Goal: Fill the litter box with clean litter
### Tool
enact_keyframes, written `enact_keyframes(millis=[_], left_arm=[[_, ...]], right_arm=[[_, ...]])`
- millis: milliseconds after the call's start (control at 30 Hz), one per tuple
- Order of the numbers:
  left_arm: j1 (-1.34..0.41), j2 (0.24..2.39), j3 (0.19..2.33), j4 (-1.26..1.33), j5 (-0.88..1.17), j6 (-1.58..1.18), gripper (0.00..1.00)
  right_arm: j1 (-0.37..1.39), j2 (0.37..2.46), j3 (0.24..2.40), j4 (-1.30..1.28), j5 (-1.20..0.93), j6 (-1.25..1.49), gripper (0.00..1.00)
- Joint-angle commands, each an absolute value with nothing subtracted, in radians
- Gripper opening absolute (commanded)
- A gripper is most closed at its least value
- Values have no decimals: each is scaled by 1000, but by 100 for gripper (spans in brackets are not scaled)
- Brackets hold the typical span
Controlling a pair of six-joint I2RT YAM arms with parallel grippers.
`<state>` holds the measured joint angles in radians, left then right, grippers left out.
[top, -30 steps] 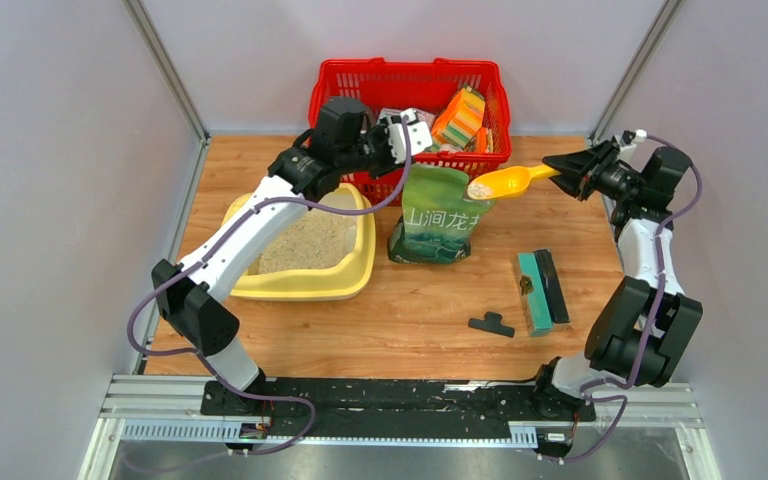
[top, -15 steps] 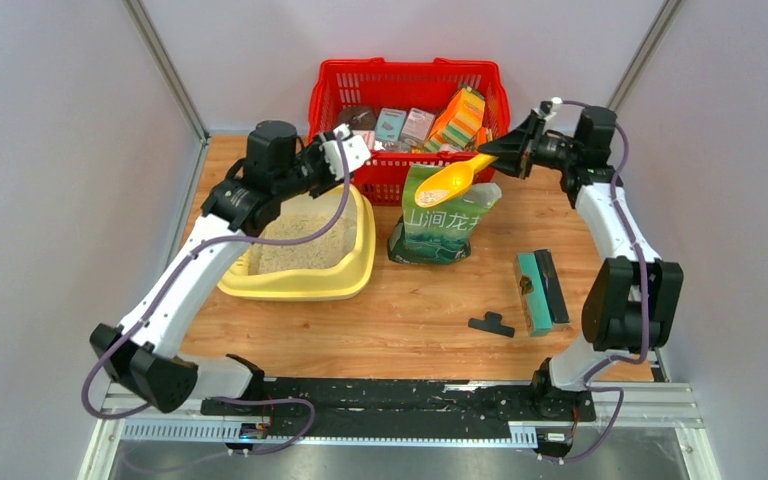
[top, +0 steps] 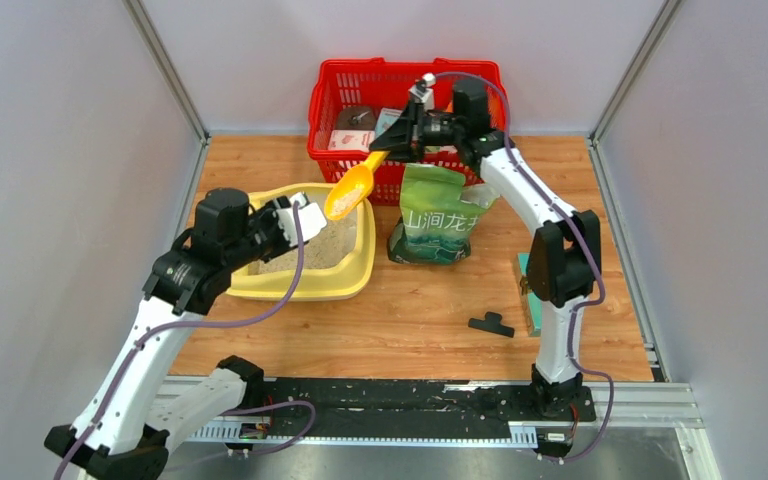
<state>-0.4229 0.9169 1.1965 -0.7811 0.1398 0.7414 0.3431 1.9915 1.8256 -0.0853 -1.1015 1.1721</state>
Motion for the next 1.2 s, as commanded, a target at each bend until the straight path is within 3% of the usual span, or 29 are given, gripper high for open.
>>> enact_keyframes(millis=[0,167,567,667,900,1167], left_arm=[[-417,809,1140,-926,156,764,49],[-417,723,1088,-969,153,742,49],[-417,621,1022,-994,208,747,49],[-417,627,1017,-983,290,723,49],[-419,722,1042,-913,452,699,49],[-434,954,1104,-700,546,629,49]], right_arm=[[428,2074,2035,-208,-919,939,0],[512,2166,2195,-285,-844,729,0],[739,2120,2237,-253,-503,62,2],[779,2057,2172,-200,-470,-93,1],[769,1899,2102,-216,-414,-163,0],[634,1522,1927,-293,-376,-207,0]])
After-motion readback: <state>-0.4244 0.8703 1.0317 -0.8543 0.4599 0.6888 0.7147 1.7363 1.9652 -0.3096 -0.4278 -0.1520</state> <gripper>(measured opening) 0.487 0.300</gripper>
